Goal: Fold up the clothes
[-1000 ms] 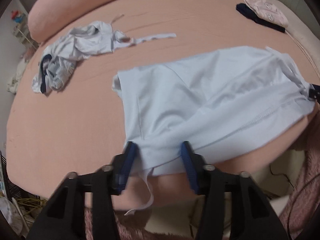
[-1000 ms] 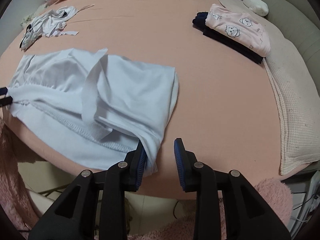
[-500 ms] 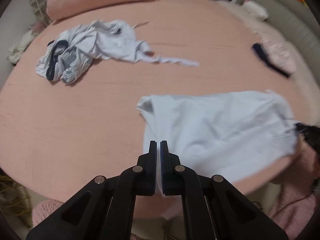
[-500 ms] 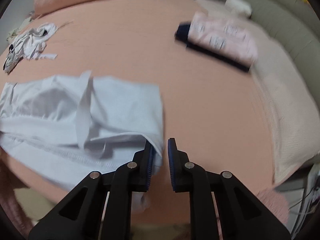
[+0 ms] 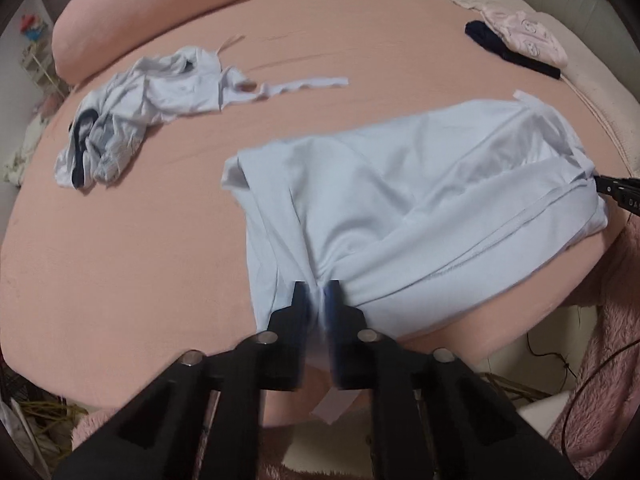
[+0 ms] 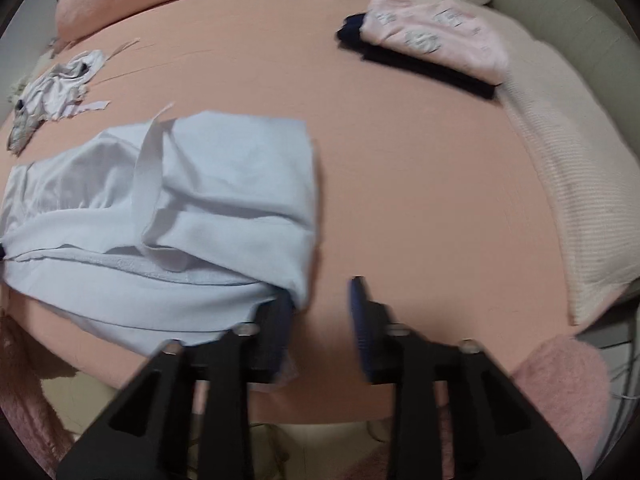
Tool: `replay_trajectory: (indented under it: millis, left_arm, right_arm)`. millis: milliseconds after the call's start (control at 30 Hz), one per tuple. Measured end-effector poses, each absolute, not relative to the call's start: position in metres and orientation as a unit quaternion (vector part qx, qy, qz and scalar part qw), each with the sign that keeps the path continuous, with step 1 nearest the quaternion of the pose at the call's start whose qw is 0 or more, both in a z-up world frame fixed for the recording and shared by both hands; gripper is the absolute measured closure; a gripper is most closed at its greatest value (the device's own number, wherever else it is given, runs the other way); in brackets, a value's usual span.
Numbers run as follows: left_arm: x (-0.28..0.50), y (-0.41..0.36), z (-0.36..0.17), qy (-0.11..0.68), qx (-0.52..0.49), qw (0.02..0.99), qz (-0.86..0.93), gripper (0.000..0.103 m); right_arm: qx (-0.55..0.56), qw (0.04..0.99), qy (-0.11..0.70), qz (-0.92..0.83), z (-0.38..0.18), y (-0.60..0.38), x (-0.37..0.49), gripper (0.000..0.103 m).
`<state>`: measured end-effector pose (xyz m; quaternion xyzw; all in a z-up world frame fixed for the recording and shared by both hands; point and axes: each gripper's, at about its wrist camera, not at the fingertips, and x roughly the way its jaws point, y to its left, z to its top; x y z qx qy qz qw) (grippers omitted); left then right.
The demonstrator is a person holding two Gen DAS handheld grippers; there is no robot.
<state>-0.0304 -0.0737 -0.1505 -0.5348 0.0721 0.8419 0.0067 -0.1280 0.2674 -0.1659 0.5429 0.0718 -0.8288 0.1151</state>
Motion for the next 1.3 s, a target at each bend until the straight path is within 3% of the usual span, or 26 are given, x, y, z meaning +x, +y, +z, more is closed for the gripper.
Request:
replay_trajectory:
  millis: [433, 500, 567, 633, 667, 700, 767, 867, 967, 1067, 1167, 1233, 1300]
  left_arm:
    - [-0.056, -0.107, -0.13, 0.012, -0.504, -0.008, 0.864, 0.094]
    - [-0.05, -0.115, -0.142, -0.009, -0.511, -0.007, 0.859, 0.088]
    - [-0.049, -0.122, -0.156, -0.031, -0.532, -0.002, 0.846, 0.082]
    - [-0.044, -0.116, -0.15, -0.015, -0.519, 0.002, 0.855, 0.079]
    - [-0.04, -0.111, -0.143, 0.0, -0.507, 0.004, 0.862, 0.072]
    - [-0.037, -0.106, -0.137, 0.014, -0.494, 0.006, 0.869, 0.055]
    - [-0.032, -0.094, -0.128, 0.044, -0.473, 0.013, 0.88, 0.044]
    - [-0.035, -0.069, -0.133, 0.093, -0.463, 0.042, 0.88, 0.044]
    - [-0.041, -0.045, -0.14, 0.128, -0.464, 0.079, 0.873, 0.044]
    - [-0.051, -0.031, -0.156, 0.124, -0.507, 0.112, 0.845, 0.044]
    - [-0.051, -0.029, -0.168, 0.123, -0.514, 0.098, 0.843, 0.046]
    - [-0.051, -0.032, -0.165, 0.113, -0.51, 0.094, 0.848, 0.061]
    - [-0.052, -0.035, -0.161, 0.102, -0.506, 0.091, 0.852, 0.087]
  right_arm:
    - [0.481, 0.13, 0.009, -0.867, -0.118, 0.275, -0.127, 0.1]
    - [0.49, 0.12, -0.006, -0.864, -0.122, 0.284, -0.116, 0.1]
    - [0.547, 0.101, -0.023, -0.831, -0.151, 0.294, -0.119, 0.09]
    - [0.581, 0.099, -0.053, -0.806, -0.171, 0.301, -0.12, 0.09]
    - [0.571, 0.101, -0.049, -0.813, -0.164, 0.3, -0.118, 0.088]
    - [0.559, 0.104, -0.031, -0.822, -0.153, 0.296, -0.114, 0.086]
    - [0.53, 0.107, 0.035, -0.84, -0.135, 0.281, -0.104, 0.068]
    - [0.482, 0.096, 0.124, -0.862, -0.115, 0.258, -0.09, 0.069]
    - [0.465, 0.122, 0.159, -0.862, -0.113, 0.237, -0.086, 0.069]
    - [0.536, 0.192, 0.15, -0.808, -0.14, 0.215, -0.094, 0.069]
    - [0.55, 0.19, 0.126, -0.803, -0.152, 0.212, -0.097, 0.07]
    - [0.55, 0.193, 0.098, -0.807, -0.147, 0.219, -0.099, 0.076]
    - [0.548, 0.2, 0.089, -0.807, -0.143, 0.225, -0.103, 0.084]
